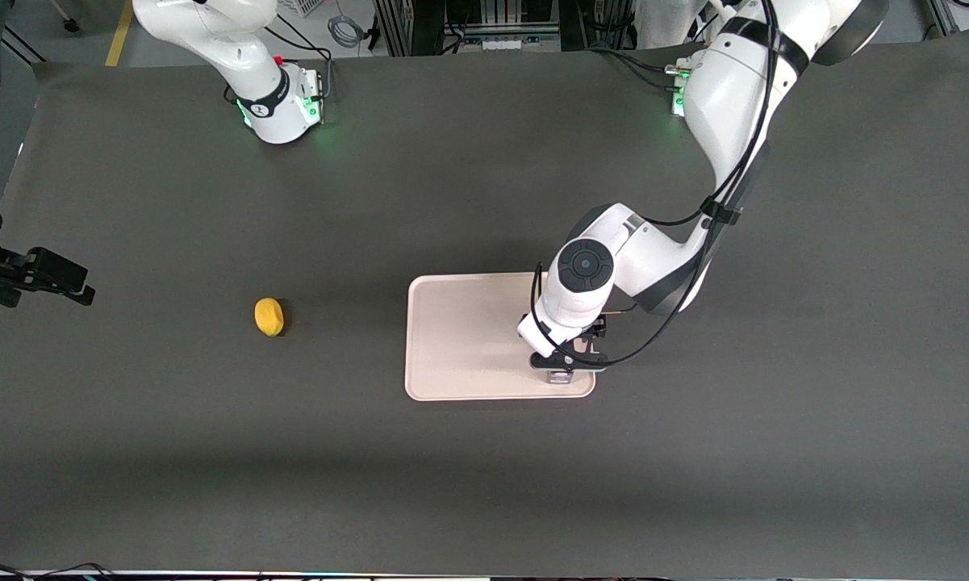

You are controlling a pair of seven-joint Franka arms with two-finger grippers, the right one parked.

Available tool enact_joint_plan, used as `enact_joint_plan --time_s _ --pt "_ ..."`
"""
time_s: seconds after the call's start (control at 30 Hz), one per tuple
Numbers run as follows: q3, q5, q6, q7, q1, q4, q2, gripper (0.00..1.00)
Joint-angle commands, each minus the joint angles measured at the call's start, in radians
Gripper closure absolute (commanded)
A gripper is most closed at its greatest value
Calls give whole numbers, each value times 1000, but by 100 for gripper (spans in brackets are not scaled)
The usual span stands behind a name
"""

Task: Place cookie box on tray

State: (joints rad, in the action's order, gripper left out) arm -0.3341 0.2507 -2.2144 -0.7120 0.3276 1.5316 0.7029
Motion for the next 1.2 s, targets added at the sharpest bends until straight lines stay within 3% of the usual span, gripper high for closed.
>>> enact_joint_plan --time_s 0.0,0.23,0.37,0.53,0.7,0.87,1.17 --pt "6 9 10 -6 -1 4 -52 0" --pt "3 -14 30 -6 -19 -10 -108 0" --pt "3 -79 70 14 -34 -33 -146 0" --pt "7 -181 136 173 -88 -39 -216 0" --pt "75 -255 255 334 -151 -41 -292 0" --pt "136 -261 341 447 -202 -31 -370 0" --pt "181 -260 420 459 -286 4 -493 0"
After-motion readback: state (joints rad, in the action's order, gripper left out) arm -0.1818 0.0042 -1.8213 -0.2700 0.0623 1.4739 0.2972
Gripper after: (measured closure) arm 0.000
